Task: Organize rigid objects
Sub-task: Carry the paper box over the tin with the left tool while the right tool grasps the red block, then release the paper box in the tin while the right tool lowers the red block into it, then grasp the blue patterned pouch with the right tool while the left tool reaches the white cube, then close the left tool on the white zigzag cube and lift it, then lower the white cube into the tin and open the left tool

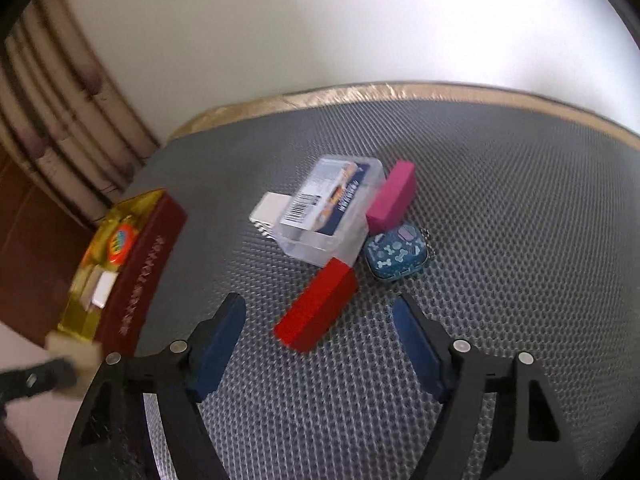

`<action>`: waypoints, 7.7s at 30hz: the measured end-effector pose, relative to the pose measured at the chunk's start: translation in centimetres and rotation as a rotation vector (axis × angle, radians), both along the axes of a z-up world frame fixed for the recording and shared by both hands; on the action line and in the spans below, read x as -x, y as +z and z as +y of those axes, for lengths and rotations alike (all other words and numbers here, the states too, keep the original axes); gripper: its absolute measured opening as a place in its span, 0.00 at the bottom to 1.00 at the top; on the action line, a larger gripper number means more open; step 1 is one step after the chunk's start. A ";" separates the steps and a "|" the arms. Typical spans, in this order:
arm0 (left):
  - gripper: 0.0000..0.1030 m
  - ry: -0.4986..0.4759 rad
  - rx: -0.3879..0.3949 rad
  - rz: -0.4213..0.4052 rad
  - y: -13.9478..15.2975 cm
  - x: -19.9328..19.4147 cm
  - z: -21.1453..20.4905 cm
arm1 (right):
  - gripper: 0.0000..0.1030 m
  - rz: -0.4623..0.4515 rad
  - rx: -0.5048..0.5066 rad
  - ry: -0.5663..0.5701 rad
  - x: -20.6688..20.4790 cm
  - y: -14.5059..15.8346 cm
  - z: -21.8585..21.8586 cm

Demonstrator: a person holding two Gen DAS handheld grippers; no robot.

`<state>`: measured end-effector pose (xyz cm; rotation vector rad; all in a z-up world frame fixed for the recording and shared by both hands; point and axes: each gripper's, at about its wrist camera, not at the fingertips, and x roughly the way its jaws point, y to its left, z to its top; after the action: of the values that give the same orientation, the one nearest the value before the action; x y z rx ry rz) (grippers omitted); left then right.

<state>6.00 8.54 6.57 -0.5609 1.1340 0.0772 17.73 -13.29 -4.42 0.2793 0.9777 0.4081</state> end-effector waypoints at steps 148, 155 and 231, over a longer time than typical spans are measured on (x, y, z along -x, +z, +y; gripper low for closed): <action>0.57 -0.094 -0.340 0.073 -5.8 -4.2 -2.7 | 0.38 -0.168 0.291 0.297 -1.7 -0.9 -4.7; 0.57 -0.161 -0.300 0.034 -4.8 -9.7 -2.9 | 0.38 -0.182 0.314 0.225 2.8 -1.3 -10.0; 0.38 0.331 -0.058 0.102 -2.9 -3.9 12.2 | 0.38 -0.143 0.181 0.147 3.7 -1.5 -14.0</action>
<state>9.94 20.75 3.66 -0.6952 1.1248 0.4268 14.05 -27.29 -5.96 0.0142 0.8907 0.4639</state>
